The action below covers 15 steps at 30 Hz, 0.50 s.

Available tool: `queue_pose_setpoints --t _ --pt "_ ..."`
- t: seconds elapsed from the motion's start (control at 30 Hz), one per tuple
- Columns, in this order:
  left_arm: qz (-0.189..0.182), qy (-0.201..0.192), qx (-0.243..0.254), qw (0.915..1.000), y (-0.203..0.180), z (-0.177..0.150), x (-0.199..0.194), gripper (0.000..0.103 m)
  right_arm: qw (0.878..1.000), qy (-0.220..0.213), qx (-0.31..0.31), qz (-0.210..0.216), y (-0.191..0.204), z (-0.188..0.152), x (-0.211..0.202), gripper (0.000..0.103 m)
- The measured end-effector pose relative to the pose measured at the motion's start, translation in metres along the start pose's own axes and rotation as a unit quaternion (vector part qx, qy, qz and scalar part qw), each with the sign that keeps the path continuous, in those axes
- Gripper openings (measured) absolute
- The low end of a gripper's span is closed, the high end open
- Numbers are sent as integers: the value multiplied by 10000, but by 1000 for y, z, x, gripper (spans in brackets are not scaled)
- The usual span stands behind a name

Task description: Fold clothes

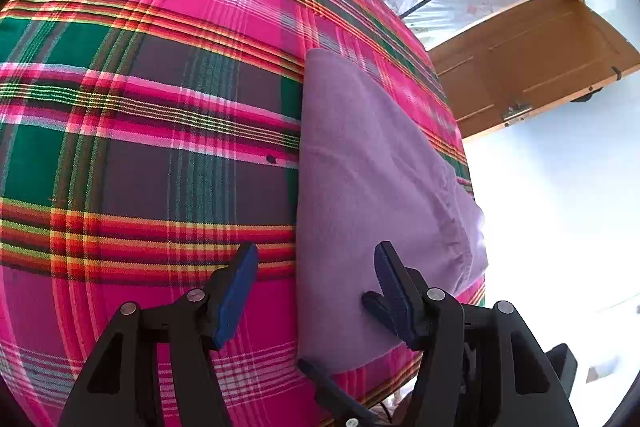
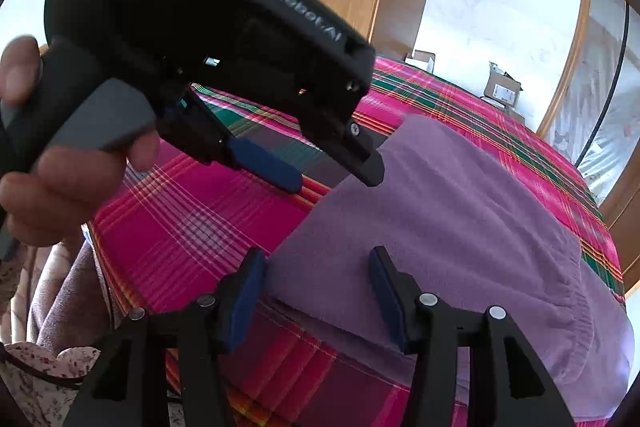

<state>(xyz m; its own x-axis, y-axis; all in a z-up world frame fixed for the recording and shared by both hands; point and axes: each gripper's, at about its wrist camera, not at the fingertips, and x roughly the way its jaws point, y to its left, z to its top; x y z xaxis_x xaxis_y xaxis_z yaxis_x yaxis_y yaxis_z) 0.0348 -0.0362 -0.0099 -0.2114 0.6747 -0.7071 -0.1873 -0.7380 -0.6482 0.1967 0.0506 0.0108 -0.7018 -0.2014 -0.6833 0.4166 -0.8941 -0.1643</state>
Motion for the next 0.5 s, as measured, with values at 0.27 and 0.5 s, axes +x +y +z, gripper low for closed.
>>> queue_pose_setpoints --t 0.27,0.5 --pt "-64 8 -144 9999 3 7 1 63 9995 35 -152 -284 14 2 0 54" --pt "-302 70 -282 9991 4 14 5 63 9994 59 4 -349 15 3 -2 28"
